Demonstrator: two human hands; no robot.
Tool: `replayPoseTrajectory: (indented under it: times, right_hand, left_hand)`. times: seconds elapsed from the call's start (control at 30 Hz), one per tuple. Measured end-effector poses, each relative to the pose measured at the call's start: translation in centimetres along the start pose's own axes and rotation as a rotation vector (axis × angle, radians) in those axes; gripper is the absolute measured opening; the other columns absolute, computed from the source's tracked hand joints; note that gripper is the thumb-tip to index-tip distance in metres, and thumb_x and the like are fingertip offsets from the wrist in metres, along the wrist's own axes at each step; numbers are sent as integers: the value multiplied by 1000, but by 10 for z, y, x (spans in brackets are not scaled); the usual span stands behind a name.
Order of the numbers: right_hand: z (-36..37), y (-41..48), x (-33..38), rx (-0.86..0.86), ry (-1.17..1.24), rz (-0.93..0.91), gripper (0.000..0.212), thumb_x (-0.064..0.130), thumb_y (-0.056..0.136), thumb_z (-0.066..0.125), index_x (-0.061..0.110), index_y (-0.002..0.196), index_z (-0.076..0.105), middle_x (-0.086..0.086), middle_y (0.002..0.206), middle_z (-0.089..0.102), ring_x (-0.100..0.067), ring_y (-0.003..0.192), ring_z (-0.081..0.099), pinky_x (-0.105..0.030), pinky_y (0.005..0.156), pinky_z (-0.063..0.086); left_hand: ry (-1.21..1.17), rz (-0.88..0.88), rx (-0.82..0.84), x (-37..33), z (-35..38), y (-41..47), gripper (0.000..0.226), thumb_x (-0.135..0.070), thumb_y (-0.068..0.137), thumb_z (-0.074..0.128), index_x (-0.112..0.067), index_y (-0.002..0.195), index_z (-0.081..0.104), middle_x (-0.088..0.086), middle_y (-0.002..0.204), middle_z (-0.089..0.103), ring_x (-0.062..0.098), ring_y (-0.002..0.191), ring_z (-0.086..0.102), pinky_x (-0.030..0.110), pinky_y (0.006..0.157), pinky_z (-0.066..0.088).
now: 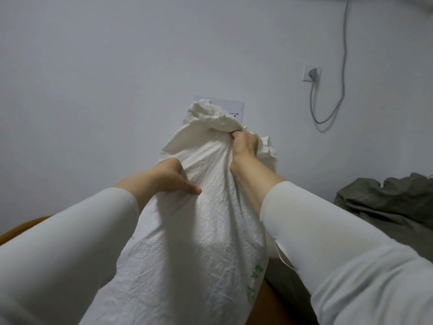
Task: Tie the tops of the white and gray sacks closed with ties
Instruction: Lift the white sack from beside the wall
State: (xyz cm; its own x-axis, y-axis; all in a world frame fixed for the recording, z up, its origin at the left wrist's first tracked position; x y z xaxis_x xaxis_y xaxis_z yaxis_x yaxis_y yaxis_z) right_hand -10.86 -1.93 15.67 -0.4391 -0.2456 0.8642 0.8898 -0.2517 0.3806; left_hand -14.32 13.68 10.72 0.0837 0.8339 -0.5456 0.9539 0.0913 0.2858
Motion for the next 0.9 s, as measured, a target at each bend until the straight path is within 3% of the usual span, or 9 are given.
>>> replayPoseTrajectory:
  times: [0.2, 0.33, 0.47, 0.5, 0.6, 0.67, 0.77, 0.83, 0.9]
  right_hand:
    - [-18, -62, 36, 47, 175, 84, 16, 0, 74, 55, 11, 64, 59, -13, 86, 63, -24, 79, 58, -43, 75, 54]
    - [-40, -104, 51, 46, 219, 143, 11, 1, 66, 57, 11, 63, 61, -14, 89, 66, -30, 83, 63, -45, 78, 55]
    - [-56, -145, 68, 51, 279, 192, 20, 10, 50, 57, 12, 66, 68, -14, 90, 72, -33, 85, 68, -46, 79, 57]
    - [-58, -153, 75, 50, 287, 187, 25, 11, 45, 56, 12, 66, 69, -15, 92, 73, -33, 87, 68, -47, 80, 58]
    - [-63, -174, 94, 72, 287, 145, 26, 13, 40, 54, 13, 62, 69, -15, 91, 72, -31, 81, 67, -45, 80, 56]
    - [-65, -192, 101, 69, 247, 133, 27, 12, 41, 54, 13, 63, 68, -14, 87, 71, -28, 76, 63, -45, 81, 55]
    - [-74, -224, 101, 37, 115, 132, 18, 13, 45, 53, 13, 59, 65, -10, 80, 69, -26, 74, 60, -42, 80, 55]
    - [-85, -247, 94, -2, 37, 165, 15, 13, 49, 53, 12, 59, 65, -9, 77, 68, -27, 75, 61, -41, 77, 55]
    - [-98, -269, 83, -19, -2, 206, 19, 13, 48, 50, 12, 60, 65, -9, 78, 68, -27, 74, 61, -42, 74, 56]
  left_hand:
    - [-67, -6, -105, -20, -14, -93, 47, -45, 56, 84, -22, 78, 50, -7, 79, 51, 18, 83, 49, 28, 69, 37]
    - [-58, -40, -162, -30, -14, -156, 57, -48, 52, 86, -17, 91, 59, -1, 92, 62, 19, 91, 57, 27, 75, 41]
    - [-7, -152, -172, -40, -19, -215, 73, -56, 46, 85, -14, 93, 50, 3, 101, 59, 22, 95, 56, 33, 83, 49]
    - [12, -164, -166, -44, -22, -227, 77, -63, 38, 83, -15, 88, 50, 5, 101, 60, 23, 92, 57, 35, 80, 51]
    - [-12, -211, -112, -54, -35, -261, 85, -73, 18, 78, -14, 70, 48, 12, 101, 61, 23, 80, 64, 27, 53, 51]
    - [-87, -253, -19, -57, -36, -283, 79, -65, 25, 84, -9, 73, 54, 11, 104, 59, 20, 80, 65, 24, 46, 53]
    - [-255, -309, 194, -49, -27, -318, 78, -50, 44, 89, -7, 101, 57, 2, 113, 50, 19, 102, 57, 31, 59, 59]
    - [-393, -373, 317, -33, -28, -340, 56, -35, 66, 80, -10, 109, 54, 2, 119, 46, 22, 118, 46, 37, 69, 60]
    - [-402, -383, 278, -15, -37, -359, 34, -28, 81, 65, -9, 109, 56, 10, 122, 53, 26, 113, 54, 35, 66, 59]
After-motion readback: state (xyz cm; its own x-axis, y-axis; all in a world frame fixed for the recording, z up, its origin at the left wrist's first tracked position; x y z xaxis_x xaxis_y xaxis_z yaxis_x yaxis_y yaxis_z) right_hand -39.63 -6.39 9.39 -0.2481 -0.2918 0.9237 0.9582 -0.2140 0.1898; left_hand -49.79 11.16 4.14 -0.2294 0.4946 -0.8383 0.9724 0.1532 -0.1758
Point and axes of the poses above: each hand's wrist, its own y-axis towards the middle knuckle, its own z-axis out of the palm, x = y × z, the point moved 2 cm from there along y, towards the middle knuckle
